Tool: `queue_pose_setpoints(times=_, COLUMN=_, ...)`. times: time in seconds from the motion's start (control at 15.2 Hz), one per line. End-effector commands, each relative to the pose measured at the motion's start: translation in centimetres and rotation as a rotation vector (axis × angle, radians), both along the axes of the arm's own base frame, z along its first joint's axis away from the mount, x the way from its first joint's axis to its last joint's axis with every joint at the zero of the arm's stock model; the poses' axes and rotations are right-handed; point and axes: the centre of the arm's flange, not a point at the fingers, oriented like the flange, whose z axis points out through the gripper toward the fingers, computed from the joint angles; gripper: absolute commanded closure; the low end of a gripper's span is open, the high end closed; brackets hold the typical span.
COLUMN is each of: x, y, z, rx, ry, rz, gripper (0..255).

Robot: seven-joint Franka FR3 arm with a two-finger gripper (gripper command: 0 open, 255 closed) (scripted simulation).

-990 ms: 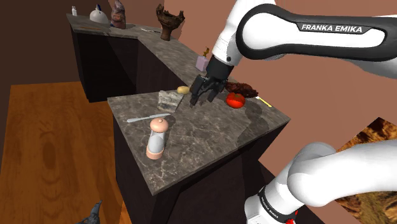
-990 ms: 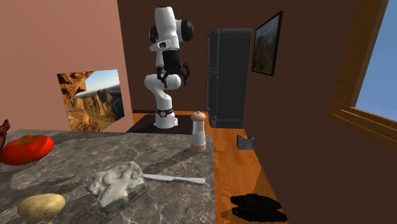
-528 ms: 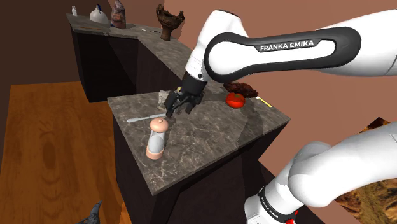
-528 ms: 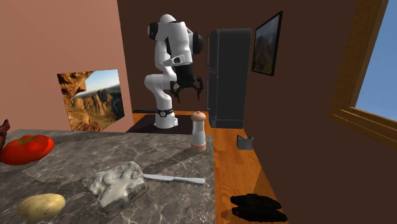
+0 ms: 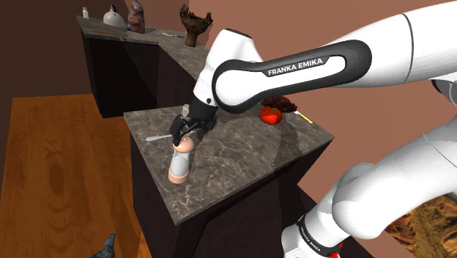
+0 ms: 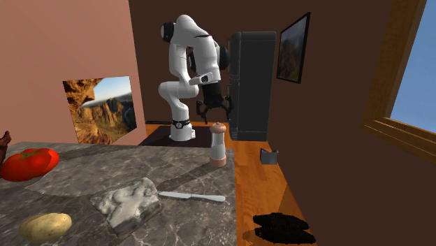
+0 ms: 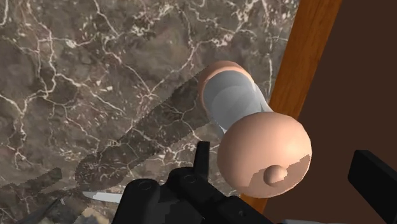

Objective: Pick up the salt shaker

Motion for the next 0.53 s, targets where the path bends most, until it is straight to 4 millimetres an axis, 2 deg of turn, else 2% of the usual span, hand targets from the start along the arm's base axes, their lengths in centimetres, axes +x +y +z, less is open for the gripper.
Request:
queue_pose_setpoints(times=0.0, x=0.0, y=0.1, z=-1.1, rx=0.000, ry=-0.001, rz=0.000, gripper=0)
queue_pose_setpoints(times=0.13, x=0.0, y=0.1, z=-2.5, rx=0.000, ry=-0.001, rz=0.000, gripper=0)
queue_pose_setpoints(times=0.26, x=0.0, y=0.1, z=-2.5, rx=0.000, ry=-0.001, rz=0.000, gripper=0)
queue_pose_setpoints(times=0.33, x=0.1, y=0.1, z=-2.5, rx=0.000, ry=-0.001, rz=0.000, gripper=255)
queue_pose_setpoints(times=0.46, x=0.1, y=0.1, z=-2.5, rx=0.000, ry=-0.001, rz=0.000, gripper=255)
